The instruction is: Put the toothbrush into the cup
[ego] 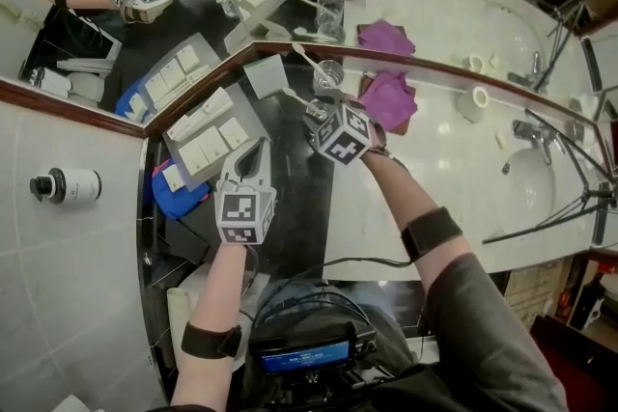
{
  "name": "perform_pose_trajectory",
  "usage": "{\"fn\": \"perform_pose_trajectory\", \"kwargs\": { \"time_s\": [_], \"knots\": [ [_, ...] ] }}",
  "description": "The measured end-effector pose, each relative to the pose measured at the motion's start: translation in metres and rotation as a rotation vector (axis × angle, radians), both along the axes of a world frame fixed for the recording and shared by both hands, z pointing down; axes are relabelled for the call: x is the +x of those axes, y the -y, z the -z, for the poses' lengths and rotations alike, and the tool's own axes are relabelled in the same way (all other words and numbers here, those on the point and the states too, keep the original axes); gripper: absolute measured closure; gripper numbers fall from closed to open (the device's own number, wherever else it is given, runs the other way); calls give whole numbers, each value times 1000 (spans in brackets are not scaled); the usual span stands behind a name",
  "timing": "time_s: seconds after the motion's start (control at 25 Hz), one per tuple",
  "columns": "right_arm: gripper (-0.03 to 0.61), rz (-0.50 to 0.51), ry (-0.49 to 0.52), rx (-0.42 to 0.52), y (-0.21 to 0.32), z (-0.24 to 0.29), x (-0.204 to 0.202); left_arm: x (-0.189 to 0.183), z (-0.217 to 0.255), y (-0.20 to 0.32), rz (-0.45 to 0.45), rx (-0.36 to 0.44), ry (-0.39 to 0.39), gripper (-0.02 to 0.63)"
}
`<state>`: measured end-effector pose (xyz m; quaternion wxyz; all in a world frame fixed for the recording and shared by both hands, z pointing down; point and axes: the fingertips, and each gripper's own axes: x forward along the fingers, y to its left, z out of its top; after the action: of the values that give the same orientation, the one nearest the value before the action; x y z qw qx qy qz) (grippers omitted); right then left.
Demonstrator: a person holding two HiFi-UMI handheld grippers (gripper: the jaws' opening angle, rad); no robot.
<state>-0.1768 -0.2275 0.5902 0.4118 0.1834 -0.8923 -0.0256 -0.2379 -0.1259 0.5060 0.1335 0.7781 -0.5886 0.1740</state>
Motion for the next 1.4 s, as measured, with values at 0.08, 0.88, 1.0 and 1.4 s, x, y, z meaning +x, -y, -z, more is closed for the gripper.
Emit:
{"fn": "perform_pose_trajectory", "kwargs": {
  "time_s": [0.08, 0.88, 1.0, 1.4],
  "knots": [
    [387, 15, -7, -10, 2, -6, -6, -3, -3, 0, 8, -6, -1, 614],
    [520, 15, -54, -42, 9, -26, -15, -26, -11, -11, 49, -26, -14, 614],
    [520, 9, -50, -34, 10, -24, -15, -25, -12, -15, 49, -29, -15, 614],
    [520, -7, -2, 4, 8, 11, -12, -23, -7, -24, 61, -22, -15, 614]
  ]
}}
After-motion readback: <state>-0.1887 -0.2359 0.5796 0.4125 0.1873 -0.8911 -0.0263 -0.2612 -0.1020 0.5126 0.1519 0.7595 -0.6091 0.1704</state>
